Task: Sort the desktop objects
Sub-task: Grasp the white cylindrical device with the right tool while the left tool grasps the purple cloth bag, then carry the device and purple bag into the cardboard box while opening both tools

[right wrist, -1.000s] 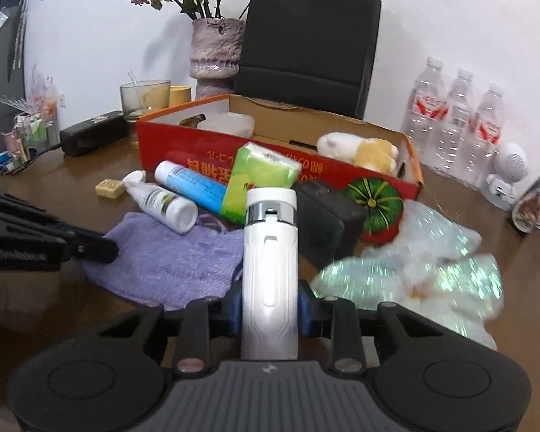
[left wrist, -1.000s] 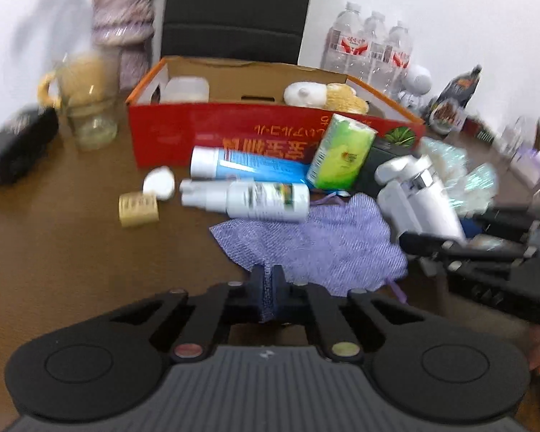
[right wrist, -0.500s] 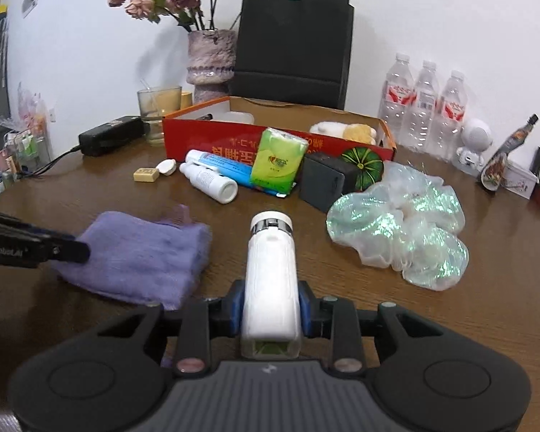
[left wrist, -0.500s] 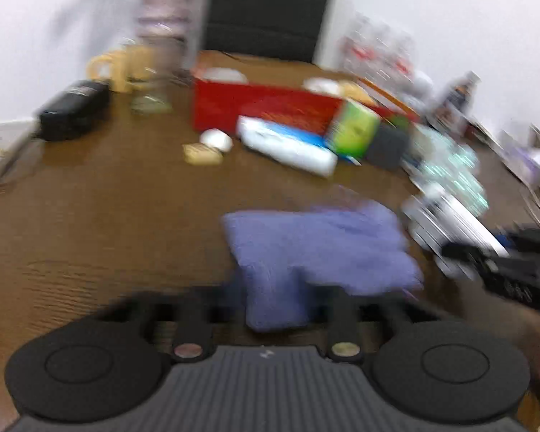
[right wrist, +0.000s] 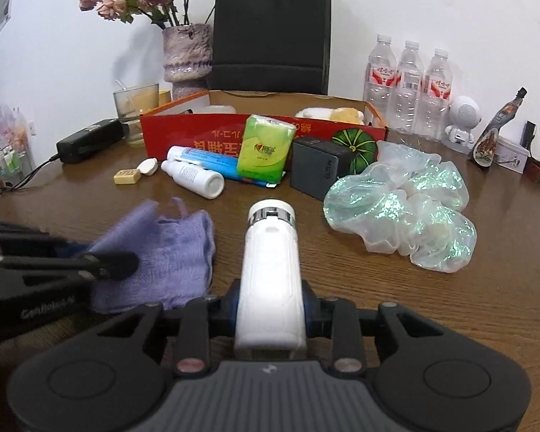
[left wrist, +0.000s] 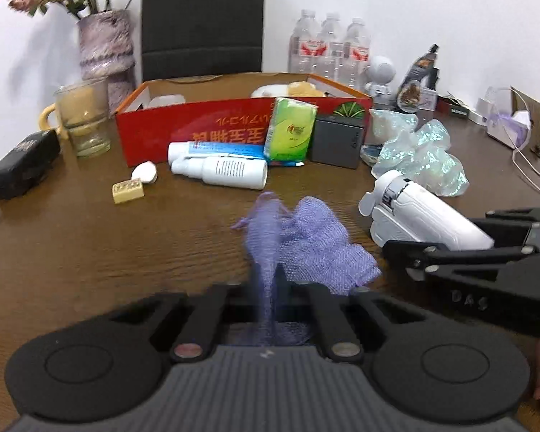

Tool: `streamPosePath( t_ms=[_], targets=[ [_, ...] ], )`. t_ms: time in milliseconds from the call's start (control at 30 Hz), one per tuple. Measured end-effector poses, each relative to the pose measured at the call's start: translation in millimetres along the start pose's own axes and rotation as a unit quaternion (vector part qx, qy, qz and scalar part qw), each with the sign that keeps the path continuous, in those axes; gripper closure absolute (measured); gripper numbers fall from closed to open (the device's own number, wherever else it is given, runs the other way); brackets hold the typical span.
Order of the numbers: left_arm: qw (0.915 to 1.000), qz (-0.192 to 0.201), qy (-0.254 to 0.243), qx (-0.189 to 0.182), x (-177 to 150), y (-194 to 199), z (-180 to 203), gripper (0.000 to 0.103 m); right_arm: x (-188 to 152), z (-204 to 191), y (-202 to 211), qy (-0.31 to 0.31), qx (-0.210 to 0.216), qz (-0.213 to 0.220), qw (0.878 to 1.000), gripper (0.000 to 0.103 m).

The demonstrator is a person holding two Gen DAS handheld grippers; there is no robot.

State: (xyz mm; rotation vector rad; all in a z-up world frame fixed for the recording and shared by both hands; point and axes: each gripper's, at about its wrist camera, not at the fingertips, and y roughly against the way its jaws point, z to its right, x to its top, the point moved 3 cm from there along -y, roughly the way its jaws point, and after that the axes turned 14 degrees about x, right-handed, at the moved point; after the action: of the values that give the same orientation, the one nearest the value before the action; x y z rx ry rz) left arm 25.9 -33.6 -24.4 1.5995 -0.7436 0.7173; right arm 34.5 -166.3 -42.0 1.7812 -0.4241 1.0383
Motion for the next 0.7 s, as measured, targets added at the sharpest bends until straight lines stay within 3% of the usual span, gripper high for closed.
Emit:
streamPosePath(
  t_ms=[133,367,700],
  targets=[
    [0.9994,-0.006,0.034,-0.011,0,16,-11,0.099,0,-4,10,-0.008,-0.006,0.013,1.000,0.074],
    [0.9960,0.045,0.077,-0.001,25,48,-45,0.099,13,-11,38,-0.008,-0.001,0.041,0.999,0.074],
    [0.9894,0.107,0.098,0.008,55,77,-68,0.099,33,-20,74,-0.003,0.007,0.079,0.997,0.076]
  ],
)
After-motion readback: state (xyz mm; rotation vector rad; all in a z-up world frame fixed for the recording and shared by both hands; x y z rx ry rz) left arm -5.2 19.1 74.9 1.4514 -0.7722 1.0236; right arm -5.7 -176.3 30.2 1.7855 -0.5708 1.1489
